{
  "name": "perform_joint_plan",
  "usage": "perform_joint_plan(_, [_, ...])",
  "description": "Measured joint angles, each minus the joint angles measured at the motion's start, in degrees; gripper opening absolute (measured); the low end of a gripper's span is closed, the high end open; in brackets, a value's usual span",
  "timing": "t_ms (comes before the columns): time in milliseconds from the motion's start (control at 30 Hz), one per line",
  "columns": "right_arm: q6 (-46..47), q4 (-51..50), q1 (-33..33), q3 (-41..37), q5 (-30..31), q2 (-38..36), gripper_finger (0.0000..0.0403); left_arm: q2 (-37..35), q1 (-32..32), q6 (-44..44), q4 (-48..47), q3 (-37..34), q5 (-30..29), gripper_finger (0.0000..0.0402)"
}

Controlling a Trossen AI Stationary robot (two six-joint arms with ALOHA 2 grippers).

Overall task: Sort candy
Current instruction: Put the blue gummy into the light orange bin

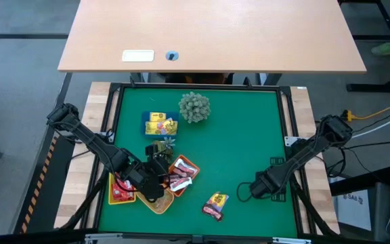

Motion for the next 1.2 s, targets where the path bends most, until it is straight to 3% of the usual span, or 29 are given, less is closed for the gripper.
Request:
perform_joint_plan(567, [0.0,6.8,-0.1,-7.1,-3.9,0.0,0.022,0.0,0.0,0.0,0.0,0.0,0.0,0.0163])
perform_joint_plan(700, [0.0,8.6,-0.1,-7.6,-3.9,0.0,0.0182,0.0,0.0,0.0,0.0,0.0,0.0,0.0163])
perform_joint_plan(1067, [0.0,9.0,-0.1,-7.8,-3.8,0.0,0.0012,0.0,0.0,0.0,0.0,0.0,0.0,0.0163])
perform_joint_plan(1200, [0.0,11.5,-0.1,-7.4,-3.9,0.0,0.0016,0.0,0.4,0.0,0.0,0.0,0.0,0.0163])
